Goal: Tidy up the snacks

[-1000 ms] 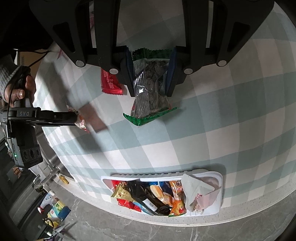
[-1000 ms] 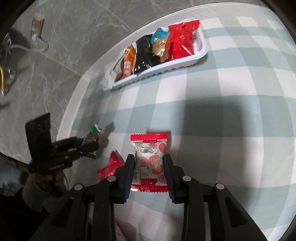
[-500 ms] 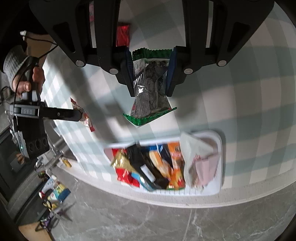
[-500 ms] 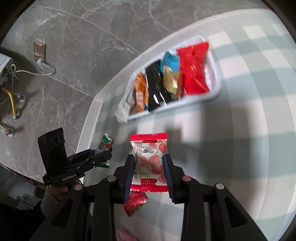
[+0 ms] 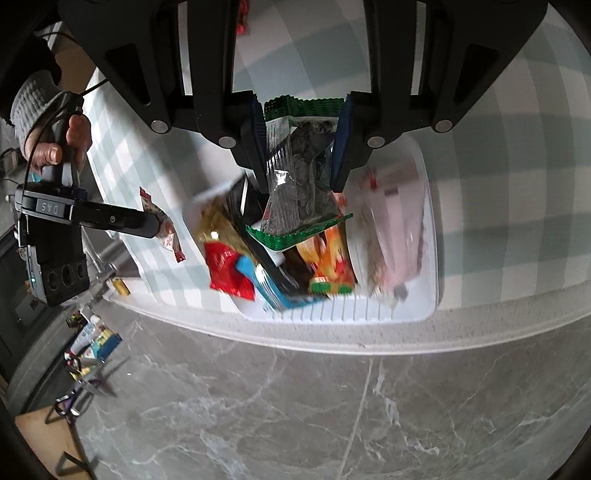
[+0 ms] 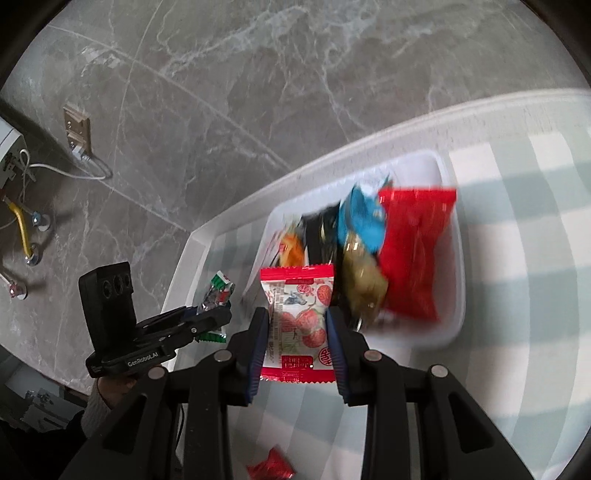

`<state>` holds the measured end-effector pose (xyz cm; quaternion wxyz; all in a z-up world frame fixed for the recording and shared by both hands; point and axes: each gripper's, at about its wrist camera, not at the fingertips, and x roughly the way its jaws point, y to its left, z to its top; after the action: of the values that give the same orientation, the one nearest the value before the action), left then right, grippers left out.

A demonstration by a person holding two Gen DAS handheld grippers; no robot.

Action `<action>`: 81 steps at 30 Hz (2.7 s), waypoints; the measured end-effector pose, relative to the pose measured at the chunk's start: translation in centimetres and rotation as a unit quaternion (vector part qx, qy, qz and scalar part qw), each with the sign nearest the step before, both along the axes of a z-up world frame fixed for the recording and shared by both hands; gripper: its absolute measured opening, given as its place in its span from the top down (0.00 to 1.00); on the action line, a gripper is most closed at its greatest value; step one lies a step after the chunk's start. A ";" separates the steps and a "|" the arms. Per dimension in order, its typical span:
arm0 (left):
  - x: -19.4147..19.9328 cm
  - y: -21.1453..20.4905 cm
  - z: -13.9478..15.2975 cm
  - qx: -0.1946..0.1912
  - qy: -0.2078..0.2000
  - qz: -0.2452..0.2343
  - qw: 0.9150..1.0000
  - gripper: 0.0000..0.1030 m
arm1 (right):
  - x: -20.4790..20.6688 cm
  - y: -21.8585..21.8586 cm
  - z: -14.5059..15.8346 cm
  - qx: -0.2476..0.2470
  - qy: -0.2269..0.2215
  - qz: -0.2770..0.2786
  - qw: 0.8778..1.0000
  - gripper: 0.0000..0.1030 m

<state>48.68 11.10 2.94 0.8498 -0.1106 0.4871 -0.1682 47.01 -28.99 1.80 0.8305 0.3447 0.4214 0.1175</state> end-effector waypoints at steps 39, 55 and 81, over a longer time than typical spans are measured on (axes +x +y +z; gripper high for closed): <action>10.1 1.4 -2.4 0.077 -0.015 0.045 0.996 0.58 | 6.0 -2.6 -0.9 -0.069 0.008 -0.026 0.997 0.57; 1.7 -0.3 2.3 0.110 -0.056 0.026 0.992 0.53 | -2.6 2.8 2.9 -0.135 -0.020 0.024 0.990 0.48; -13.6 -8.7 -1.1 0.136 -0.021 -0.101 0.985 0.49 | -17.3 16.8 1.4 -0.208 -0.026 0.179 0.961 0.38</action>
<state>35.11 2.44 1.87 0.8457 0.0591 0.4959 -0.1880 29.70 -12.23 3.19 0.8600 0.0799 0.4697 0.1826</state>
